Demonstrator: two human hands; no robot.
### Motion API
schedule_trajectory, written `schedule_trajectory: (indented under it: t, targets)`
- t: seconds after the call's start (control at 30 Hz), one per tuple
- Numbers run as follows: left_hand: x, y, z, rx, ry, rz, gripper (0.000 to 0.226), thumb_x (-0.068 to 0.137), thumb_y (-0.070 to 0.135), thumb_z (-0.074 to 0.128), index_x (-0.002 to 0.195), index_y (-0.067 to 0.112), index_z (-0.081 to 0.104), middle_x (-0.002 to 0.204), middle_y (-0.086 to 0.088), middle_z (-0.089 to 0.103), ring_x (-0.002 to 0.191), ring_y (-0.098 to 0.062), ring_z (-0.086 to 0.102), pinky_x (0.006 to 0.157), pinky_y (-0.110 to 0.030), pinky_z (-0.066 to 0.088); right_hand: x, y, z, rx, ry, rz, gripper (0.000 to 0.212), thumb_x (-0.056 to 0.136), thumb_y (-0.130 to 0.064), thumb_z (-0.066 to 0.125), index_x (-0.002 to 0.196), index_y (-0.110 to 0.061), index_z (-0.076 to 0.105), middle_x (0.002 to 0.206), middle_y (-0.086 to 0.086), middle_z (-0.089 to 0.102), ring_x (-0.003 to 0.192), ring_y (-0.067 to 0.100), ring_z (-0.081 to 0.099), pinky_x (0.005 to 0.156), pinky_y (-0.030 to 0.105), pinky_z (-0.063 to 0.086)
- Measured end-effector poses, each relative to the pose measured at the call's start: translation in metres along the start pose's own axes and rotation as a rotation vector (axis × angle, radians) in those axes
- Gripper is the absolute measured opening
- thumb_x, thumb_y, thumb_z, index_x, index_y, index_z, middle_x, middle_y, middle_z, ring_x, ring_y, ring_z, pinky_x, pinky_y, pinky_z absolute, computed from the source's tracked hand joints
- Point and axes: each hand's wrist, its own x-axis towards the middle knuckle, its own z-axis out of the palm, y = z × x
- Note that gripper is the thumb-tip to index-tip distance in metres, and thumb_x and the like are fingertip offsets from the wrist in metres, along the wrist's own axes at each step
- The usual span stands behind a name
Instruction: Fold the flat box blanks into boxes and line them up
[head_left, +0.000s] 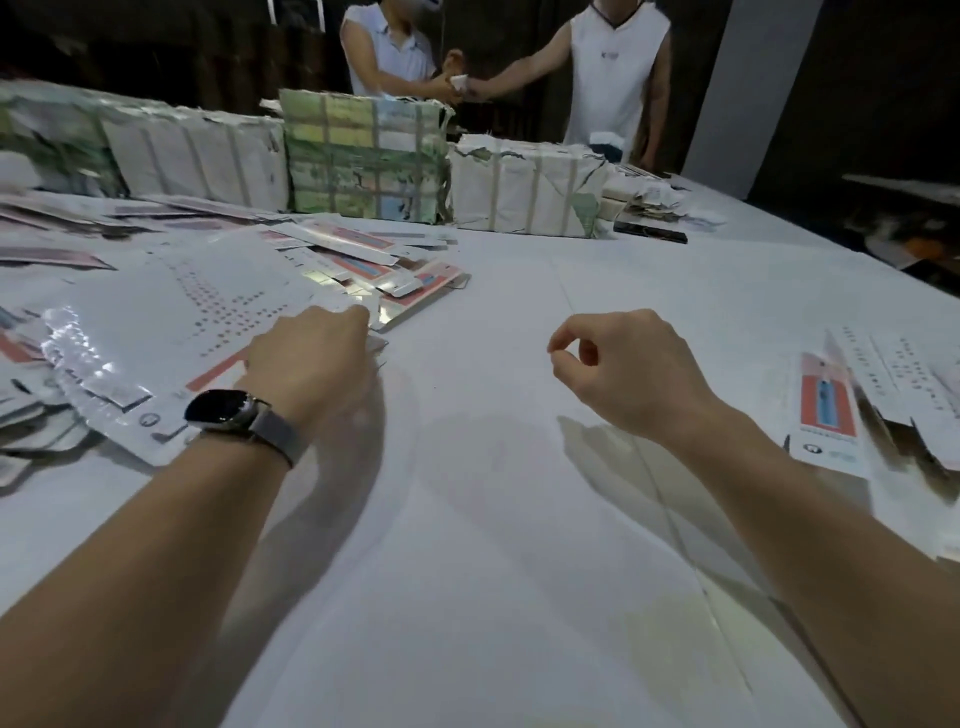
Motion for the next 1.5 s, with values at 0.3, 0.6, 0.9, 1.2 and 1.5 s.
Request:
schedule_trajectory:
  t: [0.3,0.6,0.9,1.2,1.5]
  targets:
    - [-0.024,0.049,-0.035,-0.599,0.366,0.268,0.054,0.095,0.005,0.049,0.145,0.026,0.045,0.112,-0.003,0.072,0.074,-0.022,0.062,0.057,-0.03,0.048,0.0,-0.012,0.009,0.177,0.13,-0.045,0.011,0.089,-0.027,0.062,0.092,-0.029,0.072,0.055,-0.011,0.054,0.063,0.016,0.055,0.066,0.032,0.048]
    - [-0.031,0.07,-0.024,-1.696,-0.392,0.083,0.039,0.099,-0.004,0.042,0.121,0.022,0.06,0.102,-0.005,0.079,0.084,-0.021,0.076,0.066,-0.034,0.061,0.002,-0.019,-0.005,0.676,0.358,0.039,0.016,0.086,-0.015,0.053,0.08,-0.027,0.045,0.057,0.006,0.053,0.052,0.025,0.043,0.048,0.036,0.036]
    - [-0.053,0.088,-0.009,-1.454,-0.576,0.29,0.038,0.083,0.064,0.049,0.101,0.035,0.066,0.097,0.013,0.067,0.069,-0.001,0.062,0.06,-0.017,0.048,-0.001,-0.024,0.001,0.906,0.192,0.024,0.026,0.078,-0.017,0.056,0.102,-0.024,0.049,0.064,0.006,0.052,0.052,0.012,0.041,0.054,0.029,0.037]
    - [-0.046,0.076,-0.008,-1.804,-0.735,0.126,0.051,0.104,0.038,0.025,0.114,0.007,0.064,0.076,-0.01,0.074,0.066,-0.022,0.074,0.059,-0.033,0.06,0.001,-0.017,0.0,0.597,0.274,-0.009,0.026,0.087,-0.02,0.072,0.114,-0.023,0.07,0.064,0.006,0.054,0.053,0.002,0.051,0.046,0.01,0.043]
    - [-0.039,0.079,0.0,-1.668,-0.52,0.142,0.045,0.105,0.034,0.029,0.094,0.01,0.066,0.068,-0.007,0.073,0.058,-0.02,0.073,0.05,-0.022,0.055,0.003,-0.02,0.003,0.642,0.147,0.021,0.034,0.092,-0.019,0.068,0.125,-0.017,0.068,0.048,-0.015,0.041,0.052,0.004,0.043,0.058,0.027,0.045]
